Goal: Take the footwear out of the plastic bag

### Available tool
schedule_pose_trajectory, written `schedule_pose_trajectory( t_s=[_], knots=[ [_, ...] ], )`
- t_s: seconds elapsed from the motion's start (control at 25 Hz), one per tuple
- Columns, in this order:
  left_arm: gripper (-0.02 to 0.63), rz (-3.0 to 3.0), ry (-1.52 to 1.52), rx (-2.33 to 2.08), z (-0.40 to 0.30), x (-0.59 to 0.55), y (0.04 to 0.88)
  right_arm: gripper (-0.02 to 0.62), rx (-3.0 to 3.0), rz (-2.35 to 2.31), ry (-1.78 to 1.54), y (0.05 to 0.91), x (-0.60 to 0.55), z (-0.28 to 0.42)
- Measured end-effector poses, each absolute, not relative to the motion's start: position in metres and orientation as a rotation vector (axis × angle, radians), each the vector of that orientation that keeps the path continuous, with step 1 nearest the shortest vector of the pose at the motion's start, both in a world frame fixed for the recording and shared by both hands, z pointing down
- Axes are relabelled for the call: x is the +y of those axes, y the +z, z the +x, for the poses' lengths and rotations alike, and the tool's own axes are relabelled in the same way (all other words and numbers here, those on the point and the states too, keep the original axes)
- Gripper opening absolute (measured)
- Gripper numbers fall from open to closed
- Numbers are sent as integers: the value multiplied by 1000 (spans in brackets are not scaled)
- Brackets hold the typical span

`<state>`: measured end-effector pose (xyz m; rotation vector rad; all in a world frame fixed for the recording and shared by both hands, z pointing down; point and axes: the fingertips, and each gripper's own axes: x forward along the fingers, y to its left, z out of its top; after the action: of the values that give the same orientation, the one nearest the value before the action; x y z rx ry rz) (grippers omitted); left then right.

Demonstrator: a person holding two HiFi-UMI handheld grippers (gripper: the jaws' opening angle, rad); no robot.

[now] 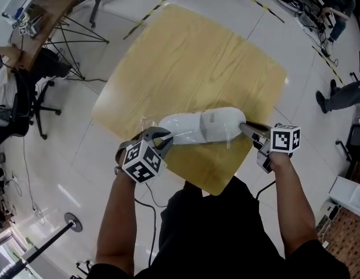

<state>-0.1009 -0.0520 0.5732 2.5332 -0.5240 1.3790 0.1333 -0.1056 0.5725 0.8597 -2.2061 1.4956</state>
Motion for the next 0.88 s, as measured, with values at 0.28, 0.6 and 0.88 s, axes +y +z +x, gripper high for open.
schedule_pose_trajectory(
  t_s=[0.28, 0.6, 0.88],
  knots=[
    [53, 2533, 1407, -520, -97, -52, 577, 84, -2198, 900, 1467, 572, -106, 152],
    [43, 2522, 1469, -504, -98, -50, 582, 84, -2181, 932, 1457, 571, -107, 170],
    [40, 2499, 1515, -522, -107, -52, 585, 84, -2171, 941, 1448, 570, -106, 182]
  ],
)
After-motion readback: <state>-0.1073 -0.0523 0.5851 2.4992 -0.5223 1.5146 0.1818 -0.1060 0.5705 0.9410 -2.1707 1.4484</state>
